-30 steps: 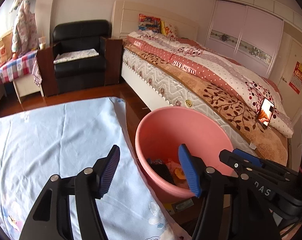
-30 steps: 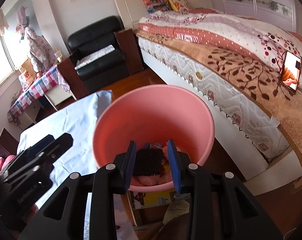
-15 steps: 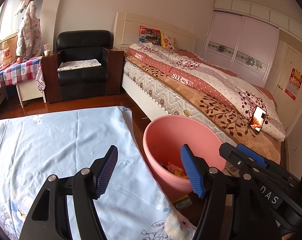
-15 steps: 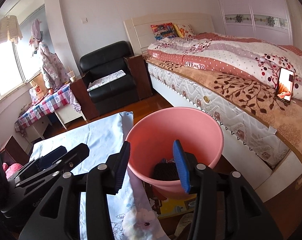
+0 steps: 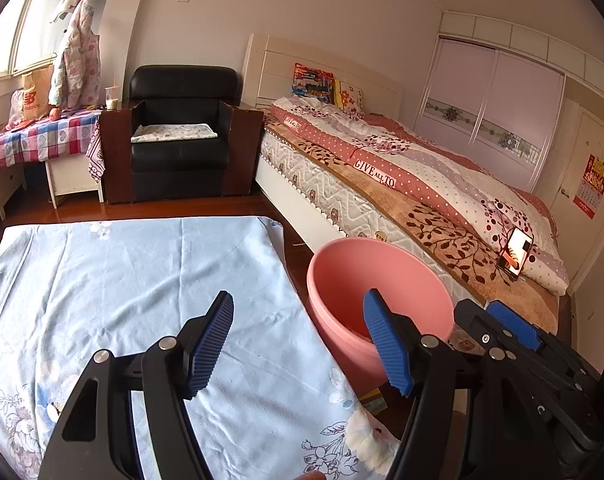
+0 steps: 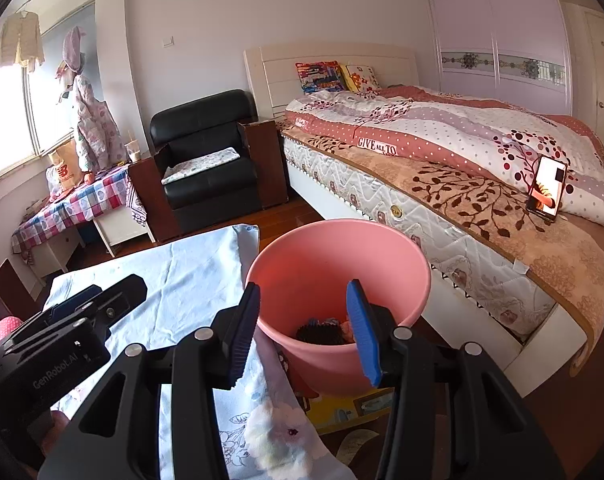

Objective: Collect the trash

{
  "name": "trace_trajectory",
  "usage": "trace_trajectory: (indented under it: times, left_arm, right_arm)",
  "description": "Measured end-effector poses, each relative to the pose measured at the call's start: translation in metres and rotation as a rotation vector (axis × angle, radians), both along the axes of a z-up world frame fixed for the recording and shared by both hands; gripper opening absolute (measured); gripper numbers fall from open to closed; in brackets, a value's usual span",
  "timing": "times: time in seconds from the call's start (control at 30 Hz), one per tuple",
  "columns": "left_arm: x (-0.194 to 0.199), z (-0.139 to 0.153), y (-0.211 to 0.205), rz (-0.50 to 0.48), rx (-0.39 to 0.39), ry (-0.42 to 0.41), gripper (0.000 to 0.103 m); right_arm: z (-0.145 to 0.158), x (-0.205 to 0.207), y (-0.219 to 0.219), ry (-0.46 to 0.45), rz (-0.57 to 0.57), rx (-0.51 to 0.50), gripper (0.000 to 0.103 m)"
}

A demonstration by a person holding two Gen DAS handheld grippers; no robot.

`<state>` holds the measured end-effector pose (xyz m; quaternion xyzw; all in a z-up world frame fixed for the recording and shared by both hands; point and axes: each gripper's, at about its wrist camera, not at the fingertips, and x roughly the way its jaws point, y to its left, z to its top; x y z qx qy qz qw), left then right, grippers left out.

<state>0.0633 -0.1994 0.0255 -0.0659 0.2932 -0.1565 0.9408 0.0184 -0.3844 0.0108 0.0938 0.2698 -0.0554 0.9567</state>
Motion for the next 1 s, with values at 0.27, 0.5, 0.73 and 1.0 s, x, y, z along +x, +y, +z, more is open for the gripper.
trace_trajectory:
  times: [0.27, 0.5, 0.73, 1.0]
  left_arm:
    - [-0.003, -0.003, 0.007, 0.006, 0.001, 0.01, 0.066]
    - [-0.004, -0.005, 0.009, 0.013, -0.002, 0.01, 0.066]
    - [-0.002, -0.006, 0.014, 0.019, 0.001, 0.014, 0.066]
    - [-0.002, -0.008, 0.013, 0.024, 0.001, 0.021, 0.066]
  right_arm:
    - [-0.005, -0.008, 0.006, 0.003, 0.017, 0.017, 0.054]
    - [-0.003, -0.011, 0.017, -0.007, 0.018, -0.031, 0.054]
    - [-0.003, -0.012, 0.02, -0.005, -0.002, -0.051, 0.054]
    - [-0.004, -0.012, 0.021, 0.003, 0.005, -0.047, 0.054]
